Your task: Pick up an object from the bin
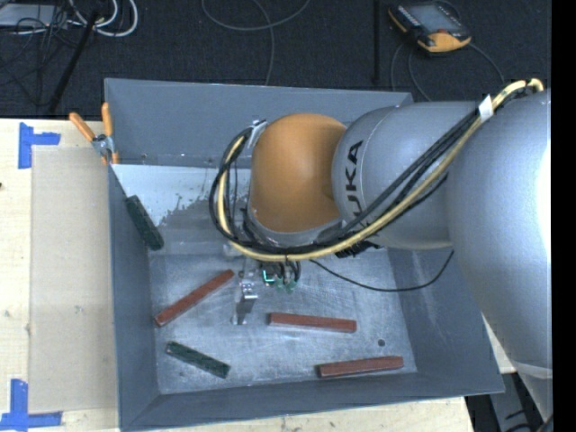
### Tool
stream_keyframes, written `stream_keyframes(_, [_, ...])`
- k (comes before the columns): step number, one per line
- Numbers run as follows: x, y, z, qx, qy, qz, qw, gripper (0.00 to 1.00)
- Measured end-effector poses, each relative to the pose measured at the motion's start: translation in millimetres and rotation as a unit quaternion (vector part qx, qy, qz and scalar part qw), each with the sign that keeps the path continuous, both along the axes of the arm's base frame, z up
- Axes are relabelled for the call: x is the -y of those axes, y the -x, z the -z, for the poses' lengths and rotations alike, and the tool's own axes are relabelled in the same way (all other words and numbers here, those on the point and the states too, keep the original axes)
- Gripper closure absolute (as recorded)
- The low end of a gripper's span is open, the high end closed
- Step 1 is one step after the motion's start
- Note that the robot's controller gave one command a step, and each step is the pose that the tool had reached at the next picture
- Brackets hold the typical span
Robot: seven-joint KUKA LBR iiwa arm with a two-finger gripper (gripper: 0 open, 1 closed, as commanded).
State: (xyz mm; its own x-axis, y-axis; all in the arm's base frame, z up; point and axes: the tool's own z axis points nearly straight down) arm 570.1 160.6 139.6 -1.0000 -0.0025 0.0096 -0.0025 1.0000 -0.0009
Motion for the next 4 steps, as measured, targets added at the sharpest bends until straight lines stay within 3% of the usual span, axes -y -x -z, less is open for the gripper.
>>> stream_keyframes(1, [1, -2.0, -4, 0.0038, -0.001, 0.002, 1.0, 0.0])
stream_keyframes(2, [-27, -33.2, 65, 0.0077, -0.001, -0.053, 0.9986, 0.0])
stream_keyframes(4, [-29, -32.4, 48, 0.006, -0.001, -0.057, 0.9983, 0.0])
